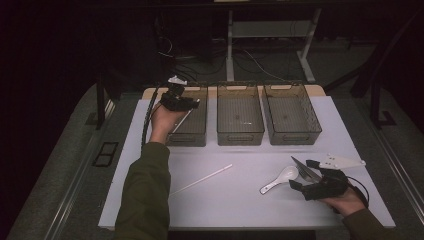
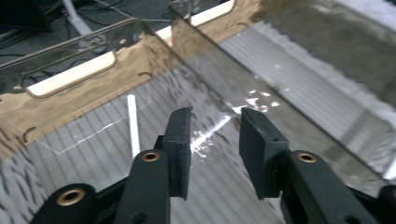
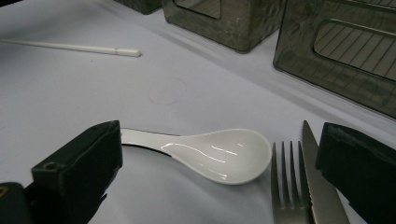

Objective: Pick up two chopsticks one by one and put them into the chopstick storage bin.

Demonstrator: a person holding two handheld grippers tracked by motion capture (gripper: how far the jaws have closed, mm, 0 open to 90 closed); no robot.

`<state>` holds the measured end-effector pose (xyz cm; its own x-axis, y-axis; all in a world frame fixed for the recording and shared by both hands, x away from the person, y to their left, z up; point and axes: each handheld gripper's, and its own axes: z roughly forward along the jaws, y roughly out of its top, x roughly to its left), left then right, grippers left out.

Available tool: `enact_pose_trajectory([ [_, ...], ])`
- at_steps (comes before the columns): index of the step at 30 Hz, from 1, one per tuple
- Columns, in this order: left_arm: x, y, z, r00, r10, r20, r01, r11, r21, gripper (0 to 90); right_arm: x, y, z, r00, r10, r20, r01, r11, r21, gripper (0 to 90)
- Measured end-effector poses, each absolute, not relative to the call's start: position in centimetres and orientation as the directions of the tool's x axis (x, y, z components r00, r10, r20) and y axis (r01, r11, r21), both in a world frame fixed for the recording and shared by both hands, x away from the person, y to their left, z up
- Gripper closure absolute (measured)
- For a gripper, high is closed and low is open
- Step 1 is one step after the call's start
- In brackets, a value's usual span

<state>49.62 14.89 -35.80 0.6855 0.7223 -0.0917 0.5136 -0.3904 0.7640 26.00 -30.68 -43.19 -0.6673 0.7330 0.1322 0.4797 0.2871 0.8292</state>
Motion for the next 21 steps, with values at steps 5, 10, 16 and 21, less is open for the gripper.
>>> enact_pose_trajectory([
  [5,48.4,14.7,-35.1,0.722,0.683,-0.109,0.490,-0.394,0.778,54.0,26.0,-30.6,-43.2,-0.669,0.732,0.129,0.478,0.291,0.828,0.6],
  [10,47.1,14.6,-34.6,0.751,0.652,-0.104,0.457,-0.399,0.795,47.2,26.0,-30.6,-43.2,-0.668,0.732,0.130,0.480,0.291,0.827,0.7],
  [16,45.6,14.7,-34.1,0.768,0.630,-0.113,0.441,-0.394,0.806,41.6,25.9,-30.6,-43.2,-0.667,0.734,0.131,0.483,0.292,0.826,0.7],
  [21,44.2,14.9,-33.9,0.785,0.609,-0.113,0.423,-0.393,0.817,37.9,25.9,-30.6,-43.2,-0.666,0.735,0.129,0.483,0.293,0.825,0.7],
])
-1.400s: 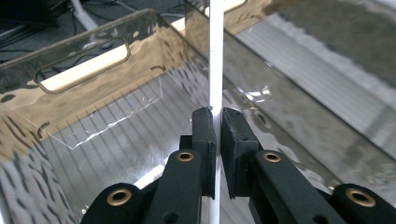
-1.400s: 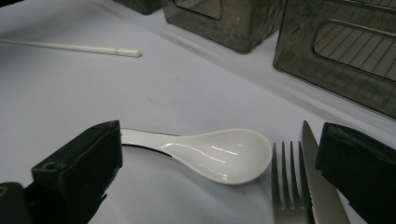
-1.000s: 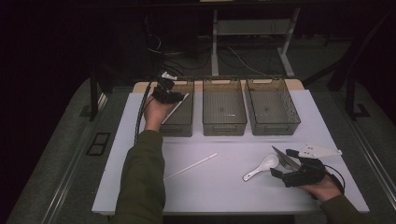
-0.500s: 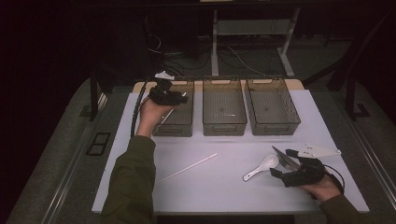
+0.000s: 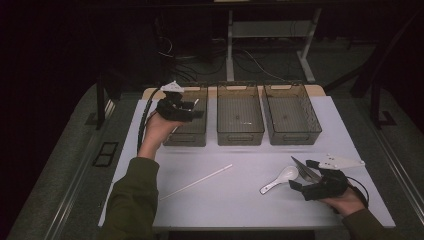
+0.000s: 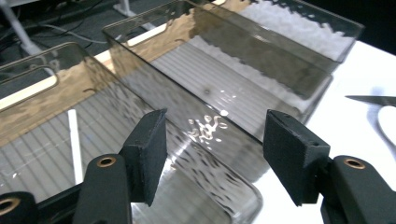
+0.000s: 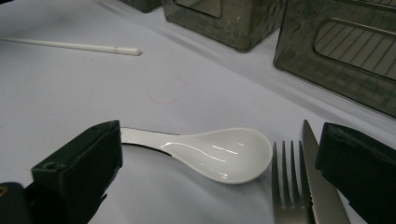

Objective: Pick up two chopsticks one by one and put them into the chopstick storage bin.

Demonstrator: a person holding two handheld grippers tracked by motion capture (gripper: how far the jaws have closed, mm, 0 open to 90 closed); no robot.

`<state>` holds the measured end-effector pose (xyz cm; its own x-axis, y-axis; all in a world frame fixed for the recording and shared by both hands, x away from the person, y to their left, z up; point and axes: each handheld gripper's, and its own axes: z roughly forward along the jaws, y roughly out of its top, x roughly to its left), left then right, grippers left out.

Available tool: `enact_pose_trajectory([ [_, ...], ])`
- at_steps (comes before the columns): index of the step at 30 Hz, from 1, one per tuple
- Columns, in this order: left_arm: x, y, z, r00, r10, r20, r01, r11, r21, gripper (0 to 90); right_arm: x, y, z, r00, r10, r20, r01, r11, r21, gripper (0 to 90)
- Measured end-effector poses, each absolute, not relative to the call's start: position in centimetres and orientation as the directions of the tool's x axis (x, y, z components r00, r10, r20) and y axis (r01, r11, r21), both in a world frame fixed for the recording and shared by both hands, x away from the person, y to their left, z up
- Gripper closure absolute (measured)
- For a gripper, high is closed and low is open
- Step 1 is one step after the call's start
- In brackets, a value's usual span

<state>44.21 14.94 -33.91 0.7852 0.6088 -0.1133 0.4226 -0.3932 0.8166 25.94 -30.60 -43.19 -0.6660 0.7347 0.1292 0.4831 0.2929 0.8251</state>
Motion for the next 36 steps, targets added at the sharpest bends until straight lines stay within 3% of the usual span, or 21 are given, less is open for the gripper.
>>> enact_pose_trajectory([
  [23,36.8,13.9,-36.5,0.860,0.502,-0.090,0.354,-0.461,0.814,23.9,25.9,-30.7,-43.2,-0.662,0.739,0.128,0.482,0.288,0.827,0.6],
  [36,33.7,13.5,-38.3,0.875,0.478,-0.075,0.335,-0.489,0.805,24.2,25.9,-30.7,-43.1,-0.661,0.740,0.128,0.478,0.283,0.831,0.6],
])
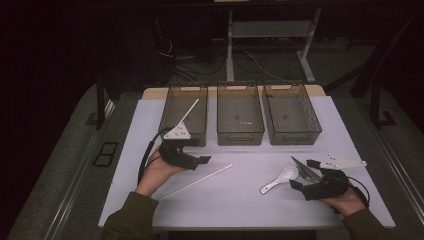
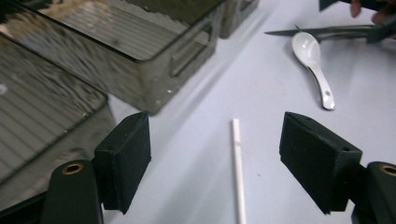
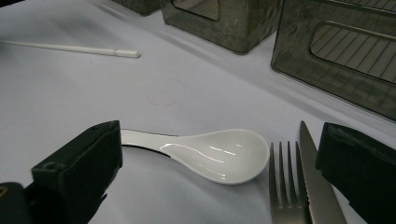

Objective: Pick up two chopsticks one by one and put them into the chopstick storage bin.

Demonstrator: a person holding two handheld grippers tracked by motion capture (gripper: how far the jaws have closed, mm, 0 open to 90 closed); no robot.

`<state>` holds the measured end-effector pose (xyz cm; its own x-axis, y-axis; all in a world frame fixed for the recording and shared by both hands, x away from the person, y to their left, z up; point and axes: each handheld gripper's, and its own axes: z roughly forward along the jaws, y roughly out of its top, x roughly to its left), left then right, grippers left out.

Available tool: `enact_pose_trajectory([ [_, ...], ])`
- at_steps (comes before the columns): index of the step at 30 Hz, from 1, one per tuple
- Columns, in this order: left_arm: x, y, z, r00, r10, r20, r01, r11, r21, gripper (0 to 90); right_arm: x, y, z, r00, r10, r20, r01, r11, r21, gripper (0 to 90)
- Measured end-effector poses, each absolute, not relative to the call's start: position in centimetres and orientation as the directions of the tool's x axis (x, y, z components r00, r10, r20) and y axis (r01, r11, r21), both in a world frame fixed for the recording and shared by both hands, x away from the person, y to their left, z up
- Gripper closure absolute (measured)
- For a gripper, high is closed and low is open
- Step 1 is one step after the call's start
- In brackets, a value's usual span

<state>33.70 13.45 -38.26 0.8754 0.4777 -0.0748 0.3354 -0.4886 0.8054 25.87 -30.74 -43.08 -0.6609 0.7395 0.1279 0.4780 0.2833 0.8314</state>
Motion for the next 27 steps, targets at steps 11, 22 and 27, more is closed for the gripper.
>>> enact_pose_trajectory([
  [11,32.0,13.7,-39.2,0.879,0.469,-0.082,0.337,-0.491,0.803,27.8,25.9,-30.7,-43.1,-0.662,0.739,0.127,0.479,0.286,0.830,0.7],
  [22,30.7,13.3,-41.0,0.885,0.458,-0.087,0.342,-0.511,0.789,40.2,25.9,-30.7,-43.1,-0.662,0.739,0.125,0.477,0.287,0.831,0.7],
  [27,30.7,12.8,-41.7,0.886,0.454,-0.091,0.352,-0.532,0.770,46.5,25.8,-30.7,-43.1,-0.663,0.738,0.121,0.474,0.290,0.831,0.6],
])
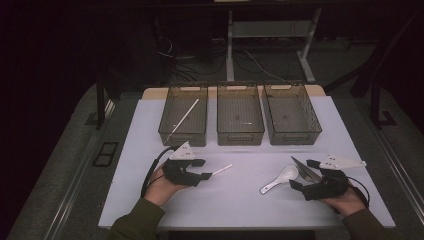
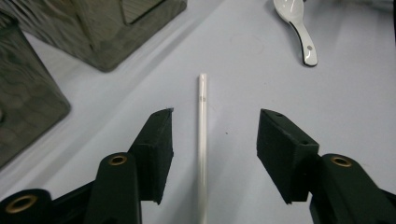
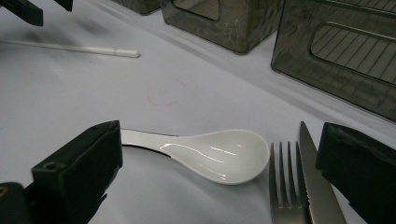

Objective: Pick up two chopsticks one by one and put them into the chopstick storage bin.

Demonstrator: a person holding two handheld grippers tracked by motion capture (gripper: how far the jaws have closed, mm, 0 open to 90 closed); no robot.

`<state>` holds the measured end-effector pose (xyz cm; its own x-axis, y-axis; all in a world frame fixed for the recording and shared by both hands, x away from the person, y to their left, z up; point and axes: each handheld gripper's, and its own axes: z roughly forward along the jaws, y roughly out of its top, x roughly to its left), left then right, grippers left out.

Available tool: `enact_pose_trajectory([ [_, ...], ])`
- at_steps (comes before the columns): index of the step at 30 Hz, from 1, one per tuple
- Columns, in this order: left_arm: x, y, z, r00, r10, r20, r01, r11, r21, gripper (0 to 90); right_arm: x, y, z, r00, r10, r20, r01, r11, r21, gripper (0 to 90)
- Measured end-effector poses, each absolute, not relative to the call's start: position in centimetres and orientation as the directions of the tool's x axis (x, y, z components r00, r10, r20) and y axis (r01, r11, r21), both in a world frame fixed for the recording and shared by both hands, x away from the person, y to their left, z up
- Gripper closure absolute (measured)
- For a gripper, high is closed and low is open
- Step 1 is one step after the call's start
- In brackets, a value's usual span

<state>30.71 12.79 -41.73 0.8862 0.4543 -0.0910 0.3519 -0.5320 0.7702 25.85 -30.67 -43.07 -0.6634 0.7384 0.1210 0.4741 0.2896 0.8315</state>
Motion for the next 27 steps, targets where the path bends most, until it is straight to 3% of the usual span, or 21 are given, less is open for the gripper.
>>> enact_pose_trajectory([
  [11,31.0,11.8,-42.8,0.890,0.451,-0.076,0.356,-0.579,0.733,61.0,25.8,-30.7,-43.0,-0.663,0.739,0.119,0.474,0.291,0.831,0.7],
  [27,31.6,11.2,-44.5,0.882,0.465,-0.080,0.388,-0.618,0.684,72.3,25.9,-30.7,-43.1,-0.660,0.741,0.122,0.477,0.288,0.830,0.6],
])
